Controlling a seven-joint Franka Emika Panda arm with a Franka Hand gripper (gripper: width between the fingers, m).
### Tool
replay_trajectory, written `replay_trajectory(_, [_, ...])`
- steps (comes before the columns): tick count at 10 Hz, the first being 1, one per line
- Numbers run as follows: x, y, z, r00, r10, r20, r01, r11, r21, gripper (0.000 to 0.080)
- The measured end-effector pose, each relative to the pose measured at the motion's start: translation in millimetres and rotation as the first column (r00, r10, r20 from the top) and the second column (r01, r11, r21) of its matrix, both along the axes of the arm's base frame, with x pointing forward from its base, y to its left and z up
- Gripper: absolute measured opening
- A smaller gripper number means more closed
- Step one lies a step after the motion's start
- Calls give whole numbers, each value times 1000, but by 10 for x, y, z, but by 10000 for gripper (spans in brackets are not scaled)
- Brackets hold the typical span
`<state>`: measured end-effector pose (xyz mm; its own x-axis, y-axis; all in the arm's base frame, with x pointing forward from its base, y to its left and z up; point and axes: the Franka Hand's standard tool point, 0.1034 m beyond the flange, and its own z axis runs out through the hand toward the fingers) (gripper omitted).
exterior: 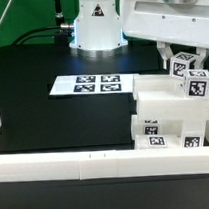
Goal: Assemble chair
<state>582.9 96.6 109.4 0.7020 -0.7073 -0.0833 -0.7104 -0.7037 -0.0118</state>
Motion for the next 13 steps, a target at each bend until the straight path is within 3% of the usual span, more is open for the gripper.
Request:
replay_trajectory(5, [-2,-49,-6,958,-287,-29,287,958,22,274])
replay_trajectory(7, [-5,-39,-9,960,-279,-29,279,960,23,274])
replay_trajectory(9, [-7,-37,-13,966,-259,-27,259,965,24,523])
replay_trajectory(10, [8,-29,7,984,-177,-21,178,984,30,609])
replay_trajectory(13, [25,89,59,996,87,15,-87,995,52,648])
